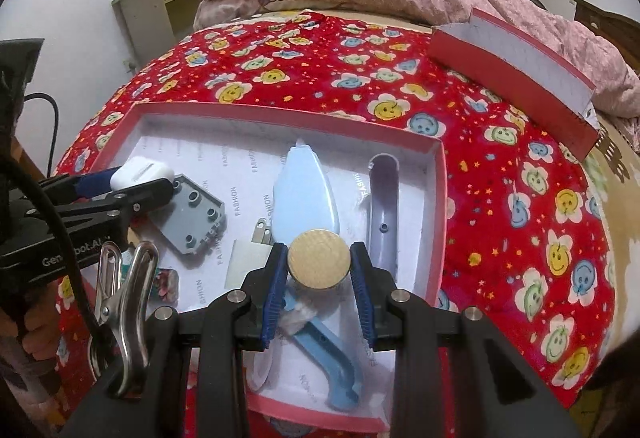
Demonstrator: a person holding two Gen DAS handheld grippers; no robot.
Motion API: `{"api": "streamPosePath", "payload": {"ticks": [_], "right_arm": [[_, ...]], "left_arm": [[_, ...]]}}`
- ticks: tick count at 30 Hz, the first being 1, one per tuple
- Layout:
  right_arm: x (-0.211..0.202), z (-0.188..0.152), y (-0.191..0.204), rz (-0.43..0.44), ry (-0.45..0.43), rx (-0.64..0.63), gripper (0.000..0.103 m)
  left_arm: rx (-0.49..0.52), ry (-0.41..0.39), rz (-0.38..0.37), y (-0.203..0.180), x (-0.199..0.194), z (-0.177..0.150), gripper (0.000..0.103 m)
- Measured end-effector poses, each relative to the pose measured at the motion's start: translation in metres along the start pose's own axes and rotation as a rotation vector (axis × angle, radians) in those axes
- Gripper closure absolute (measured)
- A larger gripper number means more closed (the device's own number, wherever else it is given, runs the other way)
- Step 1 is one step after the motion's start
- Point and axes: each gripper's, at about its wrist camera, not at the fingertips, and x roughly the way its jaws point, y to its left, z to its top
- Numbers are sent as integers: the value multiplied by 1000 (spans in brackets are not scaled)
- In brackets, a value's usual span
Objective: Organize rigid objects
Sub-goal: 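Carry the earbud case and wooden disc into the tray with both grippers, then open both grippers to release the earbud case and wooden disc in the tray, then withdraw both grippers from the tray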
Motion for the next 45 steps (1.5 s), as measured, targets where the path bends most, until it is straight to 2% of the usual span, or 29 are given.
{"api": "streamPosePath", "payload": {"ticks": [2,3,6,12,16,20,26,34,45], "right_arm": [[3,1,-1,-6,7,9,69],[4,1,-1,-9,13,10,64],[7,0,-1,-36,19,3,50],[0,-1,1,-14,-5,4,48],[-13,1,0,1,-47,20,38],[-27,0,4,14,-74,40,38],[-45,-12,12,53,-97,58,37],[-57,-29,20,66,-94,63,37],[-76,-51,33,84,-92,56,36]], "left_arm": [[5,4,10,0,1,1,29],[3,7,16,1,2,1,26],[-6,4,18,1,2,0,26],[3,-18,28,0,-7,-2,26],[9,-31,25,-2,-20,-4,26],[3,-59,31,1,-40,-9,26],[-10,-54,27,5,-60,-22,26],[10,-47,20,0,-79,-40,26],[-13,-41,-14,3,-102,-68,26]]}}
